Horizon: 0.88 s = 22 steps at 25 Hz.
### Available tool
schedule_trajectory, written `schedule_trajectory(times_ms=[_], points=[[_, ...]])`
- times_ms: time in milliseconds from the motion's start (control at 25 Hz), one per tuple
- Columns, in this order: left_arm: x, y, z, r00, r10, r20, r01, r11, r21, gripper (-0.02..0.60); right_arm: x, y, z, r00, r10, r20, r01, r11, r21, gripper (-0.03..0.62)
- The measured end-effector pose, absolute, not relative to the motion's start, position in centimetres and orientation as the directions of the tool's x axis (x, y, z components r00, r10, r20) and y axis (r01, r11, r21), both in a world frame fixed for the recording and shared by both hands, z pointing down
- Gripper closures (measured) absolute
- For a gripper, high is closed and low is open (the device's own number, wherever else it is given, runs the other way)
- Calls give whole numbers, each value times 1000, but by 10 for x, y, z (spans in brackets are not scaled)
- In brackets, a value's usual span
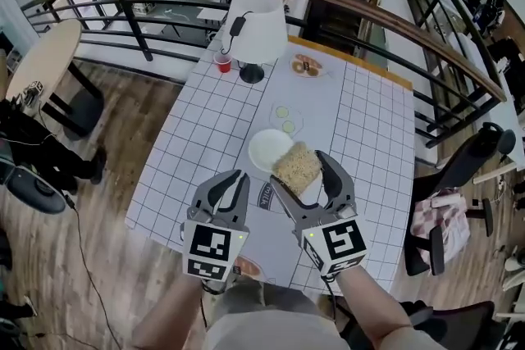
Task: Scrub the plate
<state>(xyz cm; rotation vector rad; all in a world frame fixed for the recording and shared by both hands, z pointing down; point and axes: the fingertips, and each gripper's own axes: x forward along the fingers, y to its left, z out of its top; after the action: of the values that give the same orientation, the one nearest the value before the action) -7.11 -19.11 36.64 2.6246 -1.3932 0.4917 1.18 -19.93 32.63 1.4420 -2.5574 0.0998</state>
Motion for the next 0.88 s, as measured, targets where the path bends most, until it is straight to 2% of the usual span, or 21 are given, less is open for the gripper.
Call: schedule_trajectory(times_ms=[200,520,880], points=[[-67,-221,402,512,-753,413,-813,-580,-49,491,13,-243,356,-507,-828,241,-842,535,66,217],[-69,-275,470,471,-742,477,-848,-530,12,491,12,-308,423,-504,-813,292,-809,563,169,217],[-71,-311,551,442,-683,581,-856,-515,46,491,-10,-347,500,-540,-748,387,-768,625,137,217]])
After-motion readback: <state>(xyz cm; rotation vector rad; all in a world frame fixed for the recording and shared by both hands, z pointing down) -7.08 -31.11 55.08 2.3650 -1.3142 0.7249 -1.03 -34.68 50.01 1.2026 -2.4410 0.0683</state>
